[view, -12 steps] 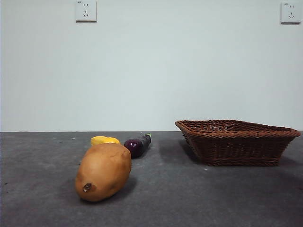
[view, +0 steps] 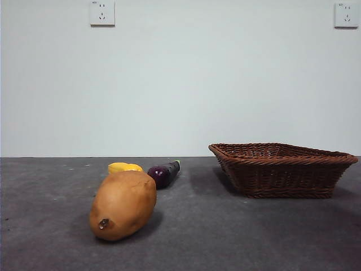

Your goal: Help me put the vegetables on the table into the basket

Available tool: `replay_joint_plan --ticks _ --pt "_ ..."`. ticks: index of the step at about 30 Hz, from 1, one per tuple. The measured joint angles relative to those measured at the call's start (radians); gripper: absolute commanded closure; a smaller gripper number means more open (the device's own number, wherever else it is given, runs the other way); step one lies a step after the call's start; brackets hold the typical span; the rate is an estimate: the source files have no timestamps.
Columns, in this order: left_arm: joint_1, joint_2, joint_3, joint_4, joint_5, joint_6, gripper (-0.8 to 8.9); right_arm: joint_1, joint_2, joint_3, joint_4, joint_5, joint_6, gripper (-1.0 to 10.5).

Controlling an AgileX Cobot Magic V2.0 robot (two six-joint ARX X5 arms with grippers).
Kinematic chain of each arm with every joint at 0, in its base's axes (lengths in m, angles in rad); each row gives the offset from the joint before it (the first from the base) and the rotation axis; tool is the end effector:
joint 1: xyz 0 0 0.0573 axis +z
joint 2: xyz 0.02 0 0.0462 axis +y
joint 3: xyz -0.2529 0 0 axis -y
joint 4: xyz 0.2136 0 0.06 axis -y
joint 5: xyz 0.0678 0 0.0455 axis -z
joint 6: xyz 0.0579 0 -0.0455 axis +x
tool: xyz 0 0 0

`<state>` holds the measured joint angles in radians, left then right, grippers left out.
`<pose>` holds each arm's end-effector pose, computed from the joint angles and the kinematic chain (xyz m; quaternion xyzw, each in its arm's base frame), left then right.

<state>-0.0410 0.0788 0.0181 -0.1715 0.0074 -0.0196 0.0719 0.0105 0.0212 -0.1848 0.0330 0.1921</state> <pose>0.1069 -0.0048 0.1414 -0.0078 0.1161 -0.0229 0.9929 0.1037 0.0056 0.1467 0.0910 0.0883 0.0110 0.9919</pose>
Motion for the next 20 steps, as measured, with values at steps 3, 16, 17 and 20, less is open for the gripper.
replay_joint_plan --ticks 3,16,17,20 --pt "0.0 0.0 0.0 0.0 0.0 0.0 8.19 0.0 0.0 0.003 -0.002 0.0 0.032 9.5" --pt "0.0 0.04 0.051 0.055 0.135 -0.082 8.19 0.0 0.072 0.222 -0.002 0.01 0.06 9.5" --pt "0.0 0.048 0.064 0.056 0.14 -0.089 8.19 0.0 0.086 0.234 -0.003 0.008 0.06 9.5" --pt "0.0 0.087 0.111 0.057 0.176 -0.103 8.19 0.0 0.142 0.278 -0.008 -0.01 0.06 9.5"
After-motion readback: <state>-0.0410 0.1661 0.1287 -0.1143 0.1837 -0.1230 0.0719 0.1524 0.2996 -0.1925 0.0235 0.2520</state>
